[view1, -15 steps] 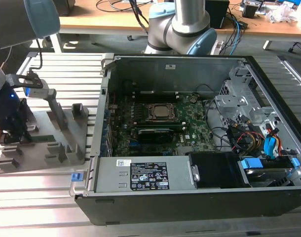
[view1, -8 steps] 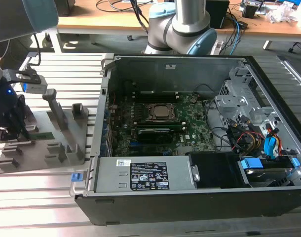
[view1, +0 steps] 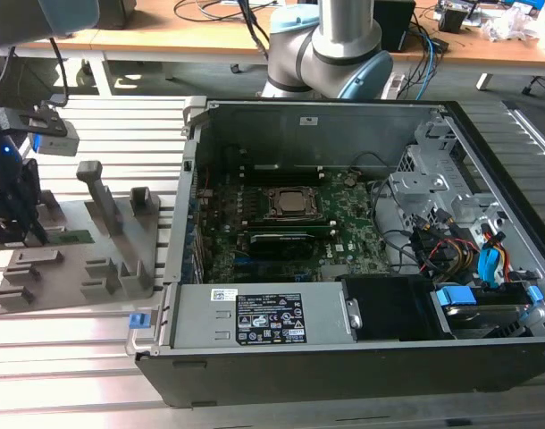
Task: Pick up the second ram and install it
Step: 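Pick up the second ram and move it above second insertion slot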
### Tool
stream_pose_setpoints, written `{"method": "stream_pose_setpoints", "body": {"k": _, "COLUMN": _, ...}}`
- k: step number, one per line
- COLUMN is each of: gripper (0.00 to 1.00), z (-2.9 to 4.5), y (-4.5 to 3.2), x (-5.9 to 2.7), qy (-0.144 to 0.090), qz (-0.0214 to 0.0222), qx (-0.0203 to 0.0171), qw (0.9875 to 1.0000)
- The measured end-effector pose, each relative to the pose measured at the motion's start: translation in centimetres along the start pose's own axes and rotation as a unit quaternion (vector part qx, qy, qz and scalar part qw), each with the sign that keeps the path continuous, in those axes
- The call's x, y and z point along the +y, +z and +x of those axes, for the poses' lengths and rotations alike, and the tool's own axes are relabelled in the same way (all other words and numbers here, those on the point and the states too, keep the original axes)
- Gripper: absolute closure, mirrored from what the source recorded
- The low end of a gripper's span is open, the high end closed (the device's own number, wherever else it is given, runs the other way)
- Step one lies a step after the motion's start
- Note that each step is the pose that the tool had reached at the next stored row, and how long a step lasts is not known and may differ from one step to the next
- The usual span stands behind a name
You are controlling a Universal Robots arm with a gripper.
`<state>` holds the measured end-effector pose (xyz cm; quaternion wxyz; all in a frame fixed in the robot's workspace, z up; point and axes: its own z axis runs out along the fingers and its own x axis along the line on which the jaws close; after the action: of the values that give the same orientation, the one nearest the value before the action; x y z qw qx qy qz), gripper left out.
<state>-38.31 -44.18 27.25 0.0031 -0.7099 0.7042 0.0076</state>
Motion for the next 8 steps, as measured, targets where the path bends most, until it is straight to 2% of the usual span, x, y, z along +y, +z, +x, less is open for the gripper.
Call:
{"method": "stream_pose_setpoints", "body": {"k": 3, "gripper": 0.86, "z": -0.01, "y": -1.19, "x": 0.01, "qy": 0.000, "qz": 0.0000, "qx": 0.0000, "qw": 1.0000}}
{"method": "stream_pose_setpoints", "body": {"k": 8, "gripper": 0.86, "z": -0.04, "y": -2.33, "x": 0.01, "qy": 0.000, "qz": 0.0000, "qx": 0.0000, "qw": 1.0000}}
